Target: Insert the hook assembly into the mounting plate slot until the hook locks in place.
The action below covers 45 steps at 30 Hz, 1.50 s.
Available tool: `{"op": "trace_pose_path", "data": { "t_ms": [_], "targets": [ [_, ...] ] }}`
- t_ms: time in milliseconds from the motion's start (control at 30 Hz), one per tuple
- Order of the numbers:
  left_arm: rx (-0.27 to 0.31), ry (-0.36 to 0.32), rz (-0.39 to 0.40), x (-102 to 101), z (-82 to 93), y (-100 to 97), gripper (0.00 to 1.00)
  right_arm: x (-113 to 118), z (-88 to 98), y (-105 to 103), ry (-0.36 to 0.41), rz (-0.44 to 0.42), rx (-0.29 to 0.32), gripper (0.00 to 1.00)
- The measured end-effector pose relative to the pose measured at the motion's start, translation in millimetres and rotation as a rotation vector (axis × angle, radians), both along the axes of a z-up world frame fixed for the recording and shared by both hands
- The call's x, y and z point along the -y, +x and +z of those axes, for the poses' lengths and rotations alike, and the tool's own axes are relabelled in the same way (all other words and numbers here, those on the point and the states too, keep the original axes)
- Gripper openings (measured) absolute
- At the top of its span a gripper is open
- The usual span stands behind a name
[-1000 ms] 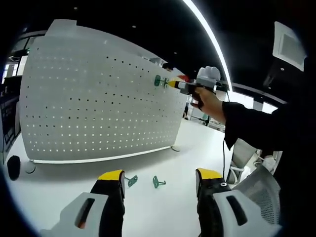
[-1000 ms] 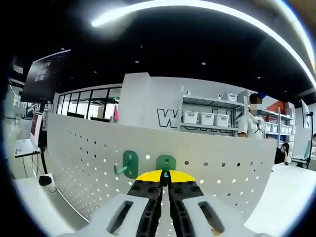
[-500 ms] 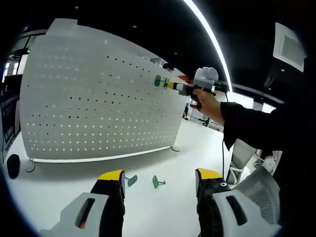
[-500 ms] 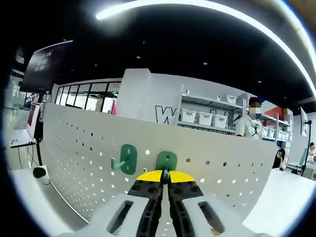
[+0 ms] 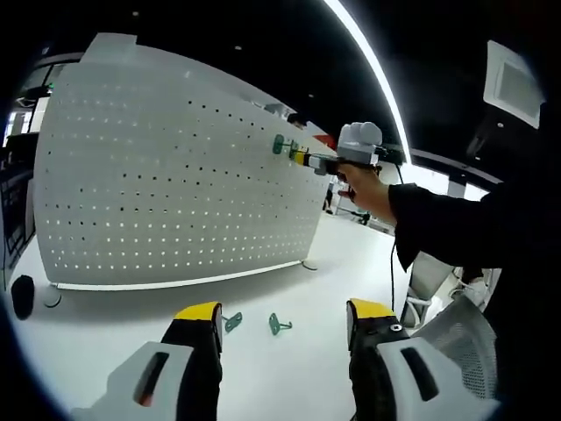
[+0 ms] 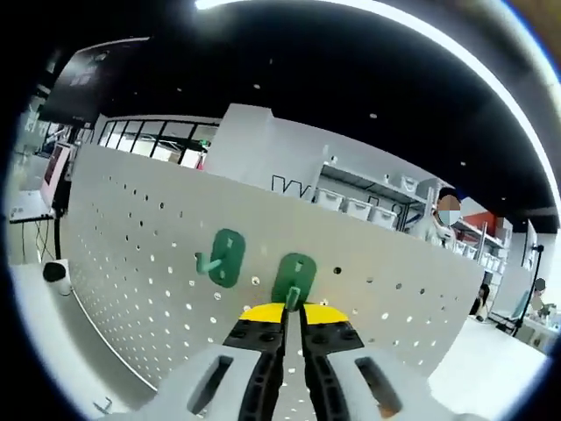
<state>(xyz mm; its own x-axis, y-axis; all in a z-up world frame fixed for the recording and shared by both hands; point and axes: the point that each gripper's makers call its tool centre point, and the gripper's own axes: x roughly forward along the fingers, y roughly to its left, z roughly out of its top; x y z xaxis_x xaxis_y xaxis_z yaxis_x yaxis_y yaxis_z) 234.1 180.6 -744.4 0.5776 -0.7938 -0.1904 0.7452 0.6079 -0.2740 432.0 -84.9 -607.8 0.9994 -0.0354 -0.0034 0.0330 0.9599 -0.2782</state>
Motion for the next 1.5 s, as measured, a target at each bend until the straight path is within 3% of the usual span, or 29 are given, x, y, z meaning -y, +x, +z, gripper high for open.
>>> {"op": "trace_pose_path", "data": {
  "t_ms": [333, 433, 800, 1367, 1500],
  "targets": [
    [0.008, -0.003, 0.004, -1, 2.4, 0.2, 0.59, 4, -20.1, -28, 0.059, 0.002, -0.005, 0.15],
    [0.012, -0.001, 0.006, -1, 3.1, 0.2, 0.59, 2, -24.7, -42, 0.109, 0.016, -0.002, 0.17],
    [0.024, 0.022, 0.016, -4, 2.3, 0.5, 0.59, -8, -33.0, -72, 0.118, 0.044, 0.004, 0.19],
    [0.017, 0.058, 0.001, -1, -5.2, -1.4, 0.58, -37, -77.8, -105, 0.150, 0.102, -0.066, 0.19],
    [0.019, 0.067, -0.005, 1, -6.2, -2.5, 0.58, -47, -97.8, -111, 0.141, 0.134, -0.122, 0.19]
  ]
}}
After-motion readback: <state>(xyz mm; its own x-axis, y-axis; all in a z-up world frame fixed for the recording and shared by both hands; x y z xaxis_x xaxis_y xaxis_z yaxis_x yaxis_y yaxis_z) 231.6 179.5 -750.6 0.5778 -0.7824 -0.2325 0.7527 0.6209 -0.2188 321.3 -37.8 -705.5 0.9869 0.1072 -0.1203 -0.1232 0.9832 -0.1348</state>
